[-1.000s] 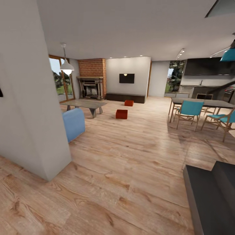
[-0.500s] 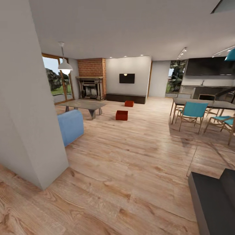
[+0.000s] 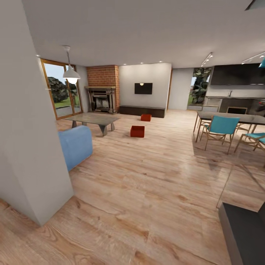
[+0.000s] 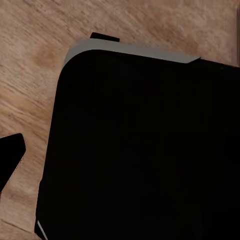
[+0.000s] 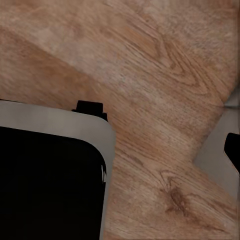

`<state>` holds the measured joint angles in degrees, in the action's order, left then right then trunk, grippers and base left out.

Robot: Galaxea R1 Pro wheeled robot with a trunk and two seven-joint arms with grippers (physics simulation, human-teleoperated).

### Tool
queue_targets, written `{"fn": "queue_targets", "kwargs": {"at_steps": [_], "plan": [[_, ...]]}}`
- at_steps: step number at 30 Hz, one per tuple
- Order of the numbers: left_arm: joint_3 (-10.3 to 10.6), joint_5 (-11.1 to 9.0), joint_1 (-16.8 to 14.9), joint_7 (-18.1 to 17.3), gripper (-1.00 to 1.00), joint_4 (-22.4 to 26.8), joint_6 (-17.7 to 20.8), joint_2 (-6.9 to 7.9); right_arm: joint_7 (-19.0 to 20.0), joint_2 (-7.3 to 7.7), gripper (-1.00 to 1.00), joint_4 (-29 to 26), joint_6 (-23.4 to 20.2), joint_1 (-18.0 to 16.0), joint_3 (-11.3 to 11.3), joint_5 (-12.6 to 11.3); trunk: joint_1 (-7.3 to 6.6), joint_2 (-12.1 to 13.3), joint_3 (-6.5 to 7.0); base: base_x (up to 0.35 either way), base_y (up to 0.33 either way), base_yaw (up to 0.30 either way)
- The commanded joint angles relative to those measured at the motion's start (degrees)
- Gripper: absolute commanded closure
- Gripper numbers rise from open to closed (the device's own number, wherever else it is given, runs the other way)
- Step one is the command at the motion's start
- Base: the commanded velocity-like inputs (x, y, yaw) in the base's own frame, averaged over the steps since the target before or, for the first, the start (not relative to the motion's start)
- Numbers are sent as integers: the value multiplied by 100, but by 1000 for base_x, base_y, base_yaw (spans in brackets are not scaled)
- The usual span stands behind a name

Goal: Move the two storage containers from the living room to the garage. In the garage, place one container on the floor and stack the other container on top of it (either order is fine).

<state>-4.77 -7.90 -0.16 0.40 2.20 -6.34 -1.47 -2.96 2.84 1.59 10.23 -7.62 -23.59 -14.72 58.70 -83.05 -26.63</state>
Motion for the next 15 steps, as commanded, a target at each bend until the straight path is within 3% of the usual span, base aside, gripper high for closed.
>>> {"fn": "queue_targets", "kwargs": {"at_steps": [1, 15], "plan": [[-42, -9, -2, 4, -100, 0, -14, -2, -3, -3, -100, 17, 32, -6, -49, -48, 3, -2, -5, 325, 0, 0], [-45, -9, -2, 4, -100, 0, -16, -2, -3, -3, -100, 17, 32, -5, -49, -48, 3, -2, -5, 325, 0, 0]]}}
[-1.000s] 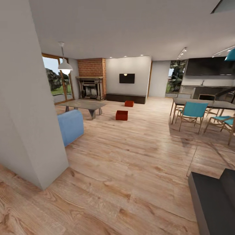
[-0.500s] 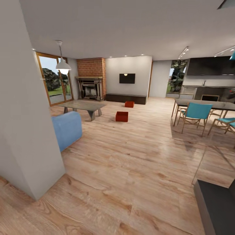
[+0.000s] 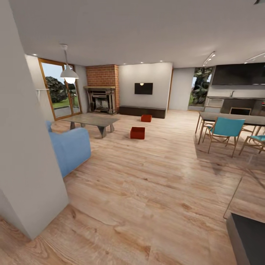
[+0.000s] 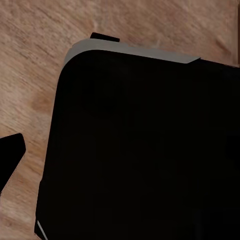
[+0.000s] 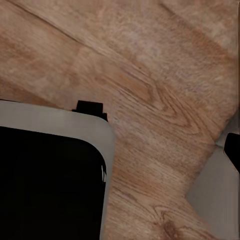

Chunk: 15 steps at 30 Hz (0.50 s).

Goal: Move the two storage containers from the living room to the garage. In the garage, place one container on the floor and stack the other container on top of it (either order is fine).

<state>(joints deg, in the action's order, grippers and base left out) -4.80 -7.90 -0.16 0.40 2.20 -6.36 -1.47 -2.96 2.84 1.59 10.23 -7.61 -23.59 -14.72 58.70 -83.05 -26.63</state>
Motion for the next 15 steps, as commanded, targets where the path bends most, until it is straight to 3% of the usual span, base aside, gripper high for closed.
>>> {"fn": "queue_targets", "kwargs": {"at_steps": [1, 15], "plan": [[-41, -9, -2, 4, -100, 0, -14, -2, -3, -3, -100, 17, 32, -6, -49, -48, 3, -2, -5, 325, 0, 0], [-41, -1, -2, 4, -100, 0, -13, -10, -3, -3, -100, 17, 32, -6, -49, -48, 3, -2, -5, 325, 0, 0]]}}
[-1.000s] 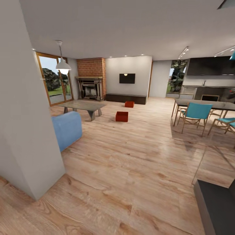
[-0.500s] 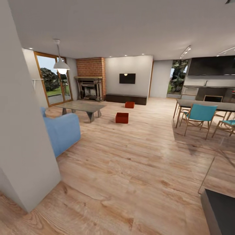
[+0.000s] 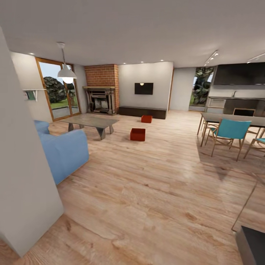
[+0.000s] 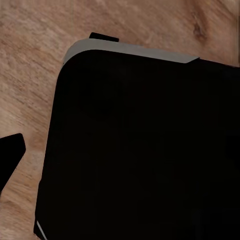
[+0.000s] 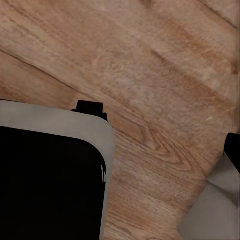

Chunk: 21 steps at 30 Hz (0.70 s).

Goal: Move the two storage containers from the living room to the garage. In the garage, place one container on the floor and stack the other container on top of it (either order is fine).

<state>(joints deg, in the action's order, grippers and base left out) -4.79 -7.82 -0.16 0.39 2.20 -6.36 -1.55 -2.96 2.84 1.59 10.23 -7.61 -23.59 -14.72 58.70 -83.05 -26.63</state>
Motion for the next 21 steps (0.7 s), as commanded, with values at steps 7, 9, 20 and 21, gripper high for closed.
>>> {"fn": "queue_targets", "kwargs": {"at_steps": [7, 9, 20, 21], "plan": [[-41, -9, -2, 5, -100, 0, -7, 5, -3, -3, -100, 17, 32, -7, -49, -48, 3, -2, -5, 325, 0, 0], [-40, -9, -2, 5, -100, 0, -6, 5, -3, -3, -100, 17, 32, -8, -49, -48, 3, -2, -5, 325, 0, 0], [-40, -9, -2, 5, -100, 0, -7, 5, -3, -3, -100, 17, 32, -8, -49, -48, 3, -2, -5, 325, 0, 0], [-40, -9, -2, 5, -100, 0, -6, 5, -3, -3, -100, 17, 32, -8, -49, -48, 3, -2, -5, 325, 0, 0]]}}
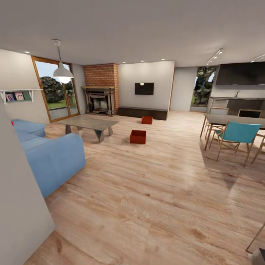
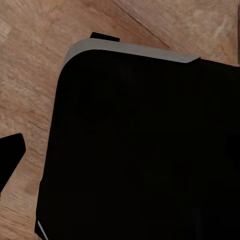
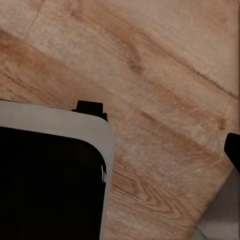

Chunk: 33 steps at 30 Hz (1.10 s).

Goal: Move the two storage containers from the living room to the garage. In the garage, place one container on the floor and stack the other container on top of it (either order is fine).

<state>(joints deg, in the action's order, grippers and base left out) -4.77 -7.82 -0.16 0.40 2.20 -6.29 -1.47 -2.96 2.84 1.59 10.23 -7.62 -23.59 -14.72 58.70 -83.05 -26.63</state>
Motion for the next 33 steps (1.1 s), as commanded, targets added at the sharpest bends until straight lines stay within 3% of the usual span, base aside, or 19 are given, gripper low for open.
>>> {"fn": "queue_targets", "kwargs": {"at_steps": [1, 33], "plan": [[-42, -9, -2, 4, -100, 0, -15, -2, -3, -3, -100, 15, 32, -6, -49, -48, 3, -2, -5, 325, 0, 0], [-42, -9, -2, -1, -100, 0, -17, -2, -3, -3, -100, 15, 32, -7, -49, -48, 3, -2, -5, 325, 0, 0]]}}
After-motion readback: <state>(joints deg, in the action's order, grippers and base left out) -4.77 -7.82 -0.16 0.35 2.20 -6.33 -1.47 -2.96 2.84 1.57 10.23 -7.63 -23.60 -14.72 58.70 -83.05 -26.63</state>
